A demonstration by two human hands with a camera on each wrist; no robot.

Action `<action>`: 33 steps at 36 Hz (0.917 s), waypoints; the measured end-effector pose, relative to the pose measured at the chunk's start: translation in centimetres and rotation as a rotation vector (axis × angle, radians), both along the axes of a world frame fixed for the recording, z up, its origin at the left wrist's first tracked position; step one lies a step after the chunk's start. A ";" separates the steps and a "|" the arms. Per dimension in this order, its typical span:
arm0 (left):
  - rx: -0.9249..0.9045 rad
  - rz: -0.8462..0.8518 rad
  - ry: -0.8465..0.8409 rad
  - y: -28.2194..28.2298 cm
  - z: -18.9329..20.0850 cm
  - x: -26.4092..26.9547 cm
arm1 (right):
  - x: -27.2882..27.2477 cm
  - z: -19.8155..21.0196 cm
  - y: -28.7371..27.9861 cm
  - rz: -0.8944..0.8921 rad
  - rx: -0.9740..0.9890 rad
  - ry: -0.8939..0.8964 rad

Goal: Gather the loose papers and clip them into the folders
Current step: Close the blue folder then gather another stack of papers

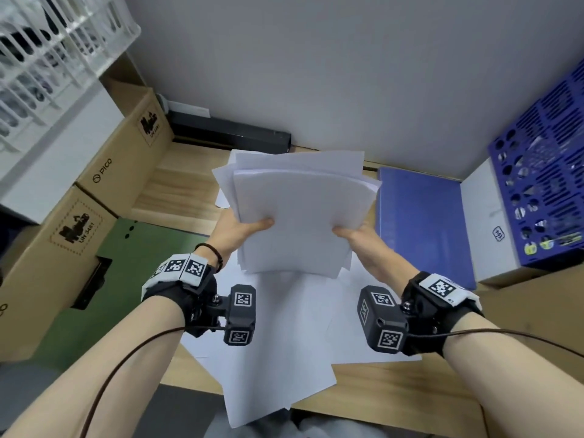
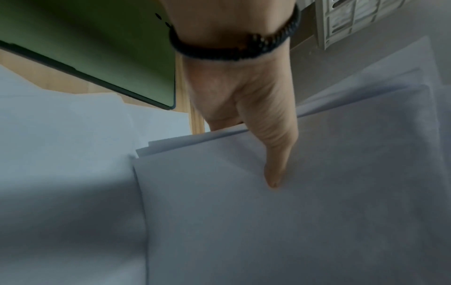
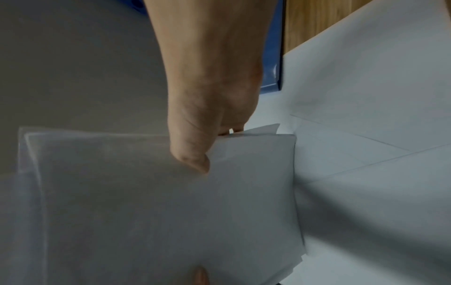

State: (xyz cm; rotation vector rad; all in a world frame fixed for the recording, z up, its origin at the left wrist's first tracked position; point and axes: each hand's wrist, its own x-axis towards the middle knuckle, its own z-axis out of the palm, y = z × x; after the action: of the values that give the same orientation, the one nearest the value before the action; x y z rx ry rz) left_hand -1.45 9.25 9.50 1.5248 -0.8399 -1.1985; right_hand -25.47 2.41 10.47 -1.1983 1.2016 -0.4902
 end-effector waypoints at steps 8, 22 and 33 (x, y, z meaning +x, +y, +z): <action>-0.187 0.037 0.116 -1.5 3.0 0.6 | 0.9 2.8 -1.8 -0.085 -0.094 -0.155; -0.085 -0.002 0.052 -0.8 1.7 0.0 | 0.4 0.1 -0.7 -0.101 -0.100 0.001; 0.052 0.060 0.000 -0.1 -1.3 -0.7 | 0.5 0.8 0.6 -0.080 -0.154 -0.010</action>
State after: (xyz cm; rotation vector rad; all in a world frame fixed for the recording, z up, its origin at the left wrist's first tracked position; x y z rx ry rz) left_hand -2.20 9.13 8.18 1.5811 -0.7635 -1.1842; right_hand -24.97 3.02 11.27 -1.2804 1.2235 -0.6576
